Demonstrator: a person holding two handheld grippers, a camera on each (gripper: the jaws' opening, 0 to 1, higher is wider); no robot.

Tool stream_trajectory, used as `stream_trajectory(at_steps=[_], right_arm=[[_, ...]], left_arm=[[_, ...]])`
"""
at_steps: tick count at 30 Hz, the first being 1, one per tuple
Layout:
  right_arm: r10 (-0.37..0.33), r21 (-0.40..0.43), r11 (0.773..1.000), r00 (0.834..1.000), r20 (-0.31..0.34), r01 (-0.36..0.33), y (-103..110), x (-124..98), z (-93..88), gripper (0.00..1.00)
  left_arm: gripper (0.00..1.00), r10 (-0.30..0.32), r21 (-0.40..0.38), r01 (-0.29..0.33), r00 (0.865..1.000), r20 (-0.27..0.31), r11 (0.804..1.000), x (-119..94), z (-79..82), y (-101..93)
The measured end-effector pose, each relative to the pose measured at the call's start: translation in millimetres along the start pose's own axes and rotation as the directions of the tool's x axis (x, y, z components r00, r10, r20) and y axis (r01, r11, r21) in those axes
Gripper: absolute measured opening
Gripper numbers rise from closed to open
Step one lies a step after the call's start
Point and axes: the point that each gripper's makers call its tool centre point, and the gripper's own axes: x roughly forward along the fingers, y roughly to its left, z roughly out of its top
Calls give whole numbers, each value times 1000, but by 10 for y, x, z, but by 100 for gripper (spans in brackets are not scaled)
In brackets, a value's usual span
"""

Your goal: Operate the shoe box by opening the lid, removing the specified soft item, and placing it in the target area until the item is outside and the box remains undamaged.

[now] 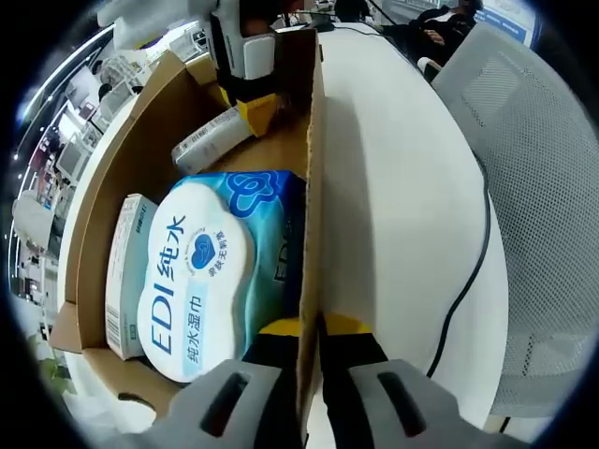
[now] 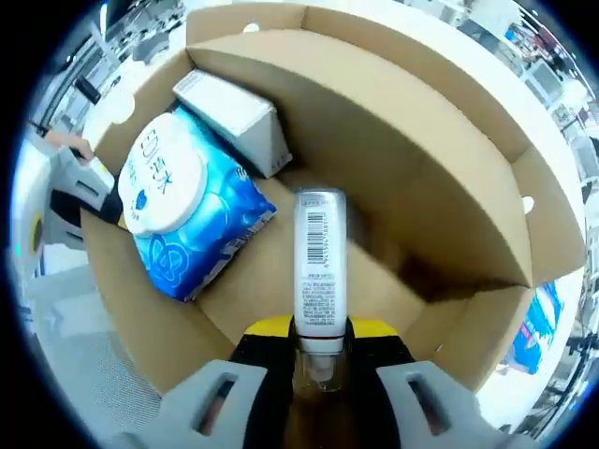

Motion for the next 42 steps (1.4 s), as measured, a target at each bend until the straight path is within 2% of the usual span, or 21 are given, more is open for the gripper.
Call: stream_trajectory(at_steps=[10, 15, 20, 22, 27, 34, 42], right_arm=[[14, 61, 998, 999, 45, -17, 33, -190, 16, 17], [61, 146, 987, 994, 91, -74, 118, -304, 49, 17], [58, 139, 987, 990, 125, -75, 155, -392, 40, 17], [69, 175, 980, 986, 155, -96, 159, -444, 61, 17], [64, 182, 978, 980, 186, -98, 137, -537, 45, 17], [79, 234, 962, 963, 259, -141, 145, -732, 54, 17], [60, 217, 967, 950, 306, -131, 182, -906, 5, 17]], left_arm=[[2, 0, 4, 0, 1000, 1, 1000, -3, -8, 13], [2, -1, 3, 1, 1000, 1, 1000, -5, -13, 26], [2, -1, 5, 1, 1000, 1, 1000, -6, -14, 25], [2, -2, 5, 2, 1000, 1, 1000, -5, -13, 23], [2, -2, 8, 2, 1000, 1, 1000, 0, -10, 22], [2, 1, 8, -1, 1000, 2, 1000, -3, -2, 28], [2, 0, 12, 0, 1000, 2, 1000, -5, 2, 24]])
